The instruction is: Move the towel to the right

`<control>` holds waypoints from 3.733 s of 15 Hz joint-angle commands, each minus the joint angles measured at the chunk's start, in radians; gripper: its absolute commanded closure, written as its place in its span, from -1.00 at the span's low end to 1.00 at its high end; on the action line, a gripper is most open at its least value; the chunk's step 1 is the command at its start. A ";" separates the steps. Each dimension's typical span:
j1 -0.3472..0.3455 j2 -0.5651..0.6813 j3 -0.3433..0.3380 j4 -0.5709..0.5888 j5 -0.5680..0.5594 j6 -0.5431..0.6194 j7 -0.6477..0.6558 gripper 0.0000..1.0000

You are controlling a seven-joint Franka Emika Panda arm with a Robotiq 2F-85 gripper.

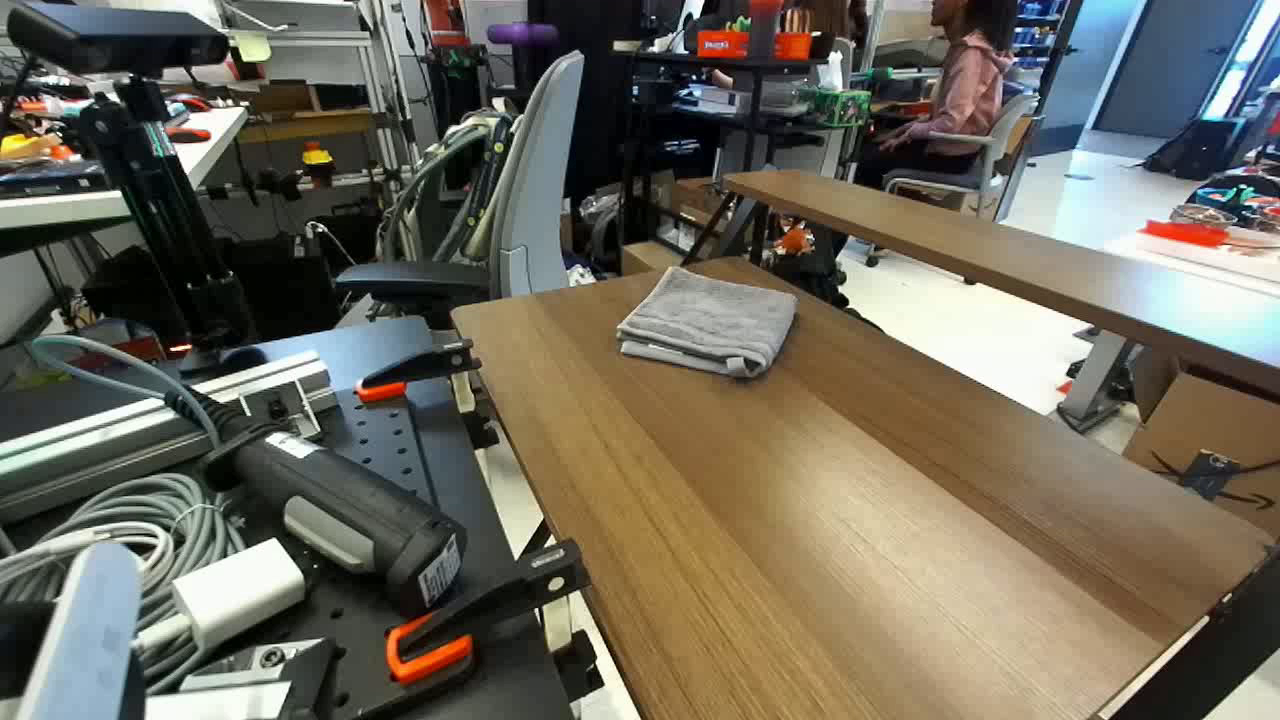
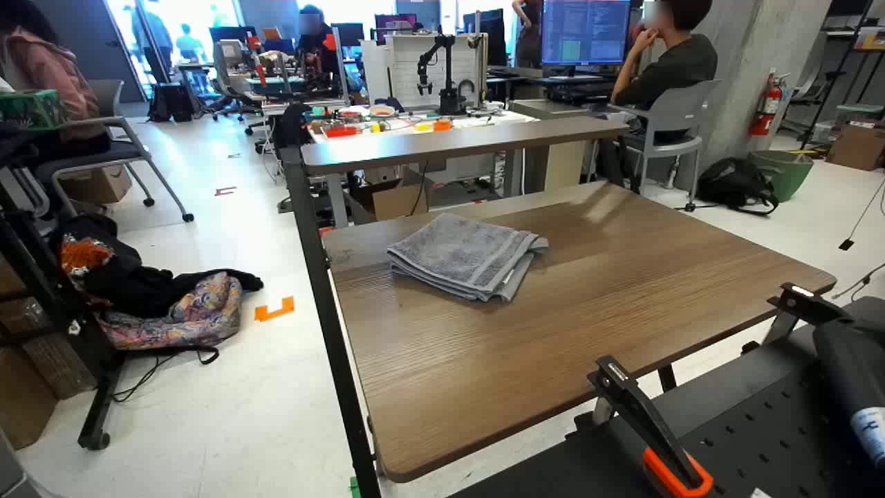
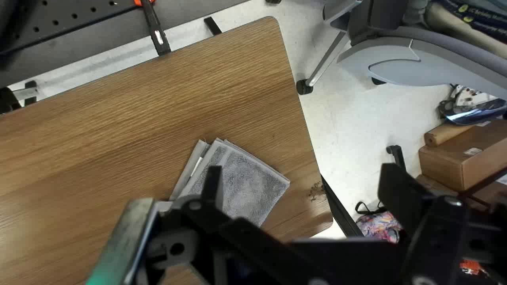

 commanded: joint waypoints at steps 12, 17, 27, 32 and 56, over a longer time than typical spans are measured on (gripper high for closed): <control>-0.003 0.268 0.024 0.041 -0.056 0.340 0.090 -1.00; 0.021 0.502 -0.013 0.114 -0.242 0.509 0.264 -1.00; 0.186 0.898 -0.206 0.408 -0.400 0.506 0.542 -1.00; 0.185 0.989 -0.201 0.485 -0.364 0.487 0.525 -1.00; 0.041 1.019 -0.328 0.411 -0.379 0.377 0.398 -1.00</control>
